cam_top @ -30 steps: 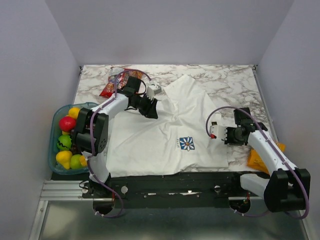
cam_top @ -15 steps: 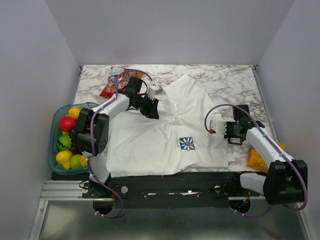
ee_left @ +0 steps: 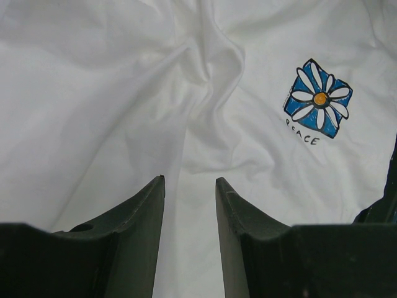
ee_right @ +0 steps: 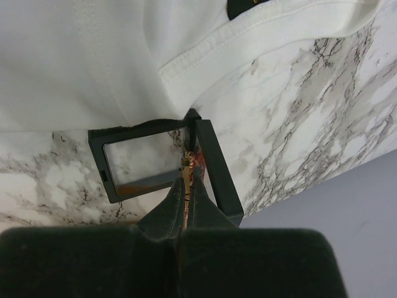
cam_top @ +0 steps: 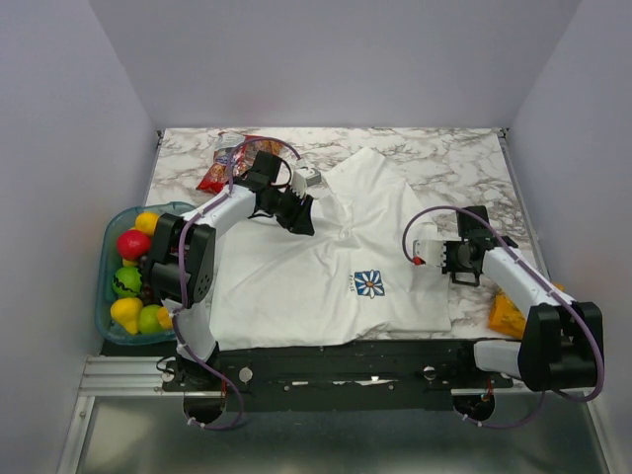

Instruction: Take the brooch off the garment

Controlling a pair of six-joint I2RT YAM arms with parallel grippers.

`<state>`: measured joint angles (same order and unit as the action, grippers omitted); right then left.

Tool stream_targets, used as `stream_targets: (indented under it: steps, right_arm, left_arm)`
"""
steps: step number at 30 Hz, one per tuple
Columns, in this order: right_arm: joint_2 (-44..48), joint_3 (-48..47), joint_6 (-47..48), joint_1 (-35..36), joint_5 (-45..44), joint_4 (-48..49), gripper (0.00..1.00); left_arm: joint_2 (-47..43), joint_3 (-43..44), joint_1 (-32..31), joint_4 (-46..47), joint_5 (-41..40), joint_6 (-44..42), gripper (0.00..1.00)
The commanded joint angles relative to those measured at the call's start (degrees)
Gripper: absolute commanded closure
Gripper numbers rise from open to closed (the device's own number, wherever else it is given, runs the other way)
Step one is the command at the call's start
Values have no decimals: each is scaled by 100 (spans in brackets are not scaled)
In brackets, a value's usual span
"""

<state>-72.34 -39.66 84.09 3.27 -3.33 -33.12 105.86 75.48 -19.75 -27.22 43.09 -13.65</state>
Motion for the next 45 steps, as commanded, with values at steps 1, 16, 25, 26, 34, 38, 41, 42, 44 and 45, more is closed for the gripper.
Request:
stream_targets:
  steps: [1,16,25,26,34,38,41,42,44,45]
  right_arm:
    - [-18,143,81,-28,-141,87,100]
    - [44,-68,-332,-19,61,-607,72]
    - [-87,-305,-543,-28,149,-862,70]
    - [-114,-349,-578,-28,166,-897,70]
    - [-307,-1042,-956,-19,990,-1773,66]
    - [-579,-2357,-1447,-19,2413,-2707,60]
    - [-1026,-3106,-2325,-10,3258,-2831,51]
    - [-1185,-3614,-2841,-10,3547,-2822,49]
    - [-1571,-4170,-3344,-10,3769,-2691,37]
    - [-1651,-4582,-3825,-2,3900,-2577,25]
  left_arm:
    - [-180,72,-38,-11,33,-24,54]
    - [-48,160,-38,7,77,29,54]
    - [101,335,-47,24,129,82,54]
    - [127,344,-47,15,129,82,54]
    - [171,379,-47,33,156,82,54]
    - [206,485,-47,-20,156,73,54]
    - [233,704,-47,-186,51,47,51]
    - [224,809,-38,-204,-11,12,48]
    - [198,950,-38,-379,-125,-85,17]
    - [180,1125,-38,-467,-152,-137,4]
